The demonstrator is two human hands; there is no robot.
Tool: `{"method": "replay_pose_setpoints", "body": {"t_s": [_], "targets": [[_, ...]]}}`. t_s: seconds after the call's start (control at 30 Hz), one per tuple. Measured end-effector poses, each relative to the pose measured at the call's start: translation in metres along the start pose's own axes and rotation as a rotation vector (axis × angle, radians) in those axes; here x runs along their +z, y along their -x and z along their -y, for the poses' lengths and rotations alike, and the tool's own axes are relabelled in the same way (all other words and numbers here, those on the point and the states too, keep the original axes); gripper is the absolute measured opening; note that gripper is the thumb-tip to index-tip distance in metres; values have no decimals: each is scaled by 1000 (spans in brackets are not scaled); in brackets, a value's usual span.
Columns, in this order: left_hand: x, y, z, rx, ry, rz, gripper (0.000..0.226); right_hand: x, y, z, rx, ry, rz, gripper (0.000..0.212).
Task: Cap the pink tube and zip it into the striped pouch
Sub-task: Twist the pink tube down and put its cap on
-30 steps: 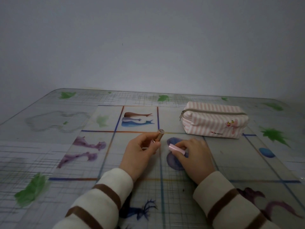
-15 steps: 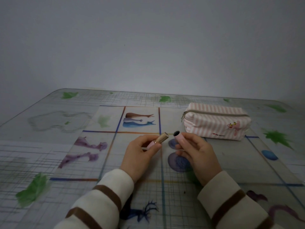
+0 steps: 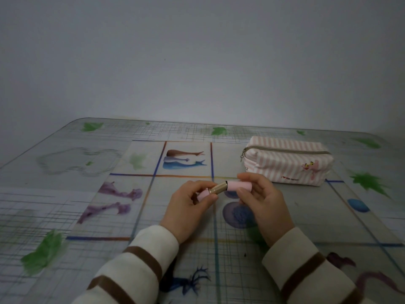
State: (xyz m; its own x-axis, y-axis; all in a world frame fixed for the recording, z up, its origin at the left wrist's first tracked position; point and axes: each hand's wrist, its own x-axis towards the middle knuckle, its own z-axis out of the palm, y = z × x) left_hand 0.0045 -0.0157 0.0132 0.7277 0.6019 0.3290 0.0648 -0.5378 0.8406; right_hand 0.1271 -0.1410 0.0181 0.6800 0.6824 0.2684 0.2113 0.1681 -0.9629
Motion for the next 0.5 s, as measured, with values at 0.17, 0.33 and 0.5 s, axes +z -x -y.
{"method": "replay_pose_setpoints", "body": {"t_s": [0.17,0.33,0.5], "targets": [[1,0,-1,39,-29,-33,24,0,2,3,-61,49,9,31],[2,0,-1,53,-50,-33,26,3,4,6,-136,208,34,33],[3,0,0,52,-69,-20,26,3,5,7,-157,302,61,33]]}}
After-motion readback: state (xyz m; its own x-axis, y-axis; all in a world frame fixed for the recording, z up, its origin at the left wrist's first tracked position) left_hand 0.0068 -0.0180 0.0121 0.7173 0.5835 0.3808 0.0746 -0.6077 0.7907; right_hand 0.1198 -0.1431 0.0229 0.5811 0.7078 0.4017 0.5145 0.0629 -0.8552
